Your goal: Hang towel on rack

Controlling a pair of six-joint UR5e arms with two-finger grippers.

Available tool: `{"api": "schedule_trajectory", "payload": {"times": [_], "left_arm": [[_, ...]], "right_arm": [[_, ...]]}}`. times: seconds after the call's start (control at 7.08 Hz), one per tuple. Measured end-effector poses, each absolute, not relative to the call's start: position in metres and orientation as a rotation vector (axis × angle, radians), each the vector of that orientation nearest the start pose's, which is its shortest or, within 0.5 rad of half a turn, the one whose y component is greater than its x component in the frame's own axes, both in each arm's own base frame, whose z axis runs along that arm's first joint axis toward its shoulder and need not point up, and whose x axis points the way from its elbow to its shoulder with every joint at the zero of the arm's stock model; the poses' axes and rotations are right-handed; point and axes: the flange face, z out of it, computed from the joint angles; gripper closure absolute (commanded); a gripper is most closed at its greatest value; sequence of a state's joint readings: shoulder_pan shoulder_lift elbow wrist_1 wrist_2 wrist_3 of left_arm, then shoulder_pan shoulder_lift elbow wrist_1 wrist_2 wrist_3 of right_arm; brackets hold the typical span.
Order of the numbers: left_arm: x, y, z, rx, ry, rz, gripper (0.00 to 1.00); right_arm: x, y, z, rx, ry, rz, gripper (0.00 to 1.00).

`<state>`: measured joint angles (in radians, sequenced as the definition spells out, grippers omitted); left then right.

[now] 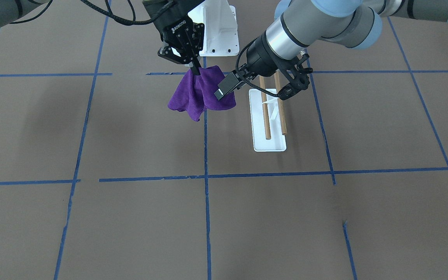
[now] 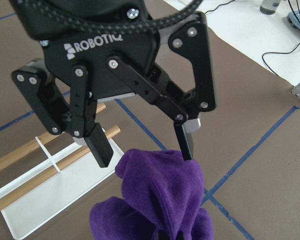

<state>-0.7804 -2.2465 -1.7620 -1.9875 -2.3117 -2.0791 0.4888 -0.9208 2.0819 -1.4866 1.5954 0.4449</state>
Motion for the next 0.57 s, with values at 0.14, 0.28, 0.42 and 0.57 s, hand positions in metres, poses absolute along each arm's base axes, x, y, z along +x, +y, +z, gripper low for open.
{"api": "schedule_trajectory", "payload": {"times": [0.14,0.28,0.42,0.57], "left_arm": [[0.3940,-0.4807,0.1182,-0.475,1.305,-0.613,0.71],[0.3943,-0.4803,0.1180,-0.478,1.305,-0.616,1.00],[0.3941,-0.4798,0.1186,-0.476,1.308,-0.612,1.00],[0.3933,-0.4790,0.1193,-0.467,1.321,-0.599,1.00]], "right_arm": [[-0.4145,-0.3692,0.0781,0.903,-0.889,-0.564,1.00],[-0.4140,-0.3692,0.0776,0.905,-0.889,-0.563,1.00],[-0.4132,-0.3689,0.0771,0.907,-0.891,-0.562,1.00],[-0.4122,-0.3692,0.0767,0.909,-0.891,-0.561,1.00]]}}
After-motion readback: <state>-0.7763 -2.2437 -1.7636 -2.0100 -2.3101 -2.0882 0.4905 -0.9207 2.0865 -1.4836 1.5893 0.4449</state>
